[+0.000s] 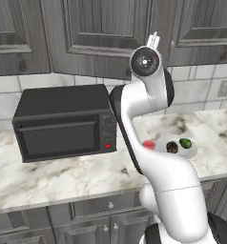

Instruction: Pick the avocado and bread from the counter and place them on the plate. Then pick the jam from the cabinet and place it next to the plate. Lastly close the cabinet door.

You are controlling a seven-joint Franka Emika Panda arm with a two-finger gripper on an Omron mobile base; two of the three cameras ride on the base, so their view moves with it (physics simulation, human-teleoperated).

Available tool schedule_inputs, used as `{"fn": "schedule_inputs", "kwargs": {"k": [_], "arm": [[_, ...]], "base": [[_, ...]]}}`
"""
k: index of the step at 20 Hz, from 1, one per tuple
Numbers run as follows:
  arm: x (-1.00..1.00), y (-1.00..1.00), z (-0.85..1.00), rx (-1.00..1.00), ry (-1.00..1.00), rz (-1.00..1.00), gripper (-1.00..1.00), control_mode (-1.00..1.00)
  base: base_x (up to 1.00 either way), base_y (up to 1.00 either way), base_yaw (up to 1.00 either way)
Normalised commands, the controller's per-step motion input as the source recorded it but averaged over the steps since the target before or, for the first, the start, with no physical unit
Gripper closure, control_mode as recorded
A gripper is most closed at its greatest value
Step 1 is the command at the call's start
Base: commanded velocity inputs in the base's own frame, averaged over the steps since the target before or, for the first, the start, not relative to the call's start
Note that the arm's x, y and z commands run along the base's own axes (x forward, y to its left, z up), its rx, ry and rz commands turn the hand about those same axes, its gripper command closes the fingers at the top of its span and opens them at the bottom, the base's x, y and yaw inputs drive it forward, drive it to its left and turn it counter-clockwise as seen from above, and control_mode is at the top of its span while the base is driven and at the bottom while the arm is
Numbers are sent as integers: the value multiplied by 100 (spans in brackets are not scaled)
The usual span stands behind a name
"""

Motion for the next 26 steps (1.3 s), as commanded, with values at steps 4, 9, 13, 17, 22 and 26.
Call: {"fn": "schedule_inputs", "kwargs": {"k": [4,9,13,17,22,26], "arm": [[54,-6,-3,14,-6,0,-100,-100],[53,-3,-1,13,-7,0,-100,-100],[48,-1,-2,11,-9,0,-100,-100],[43,0,-7,6,-14,0,-100,-100],[50,3,-7,3,-13,0,-100,-100],[48,2,-4,2,-10,0,-100,-100]], "base": [[0,0,0],[0,0,0],[0,0,0],[0,0,0],[0,0,0],[0,0,0]]}}
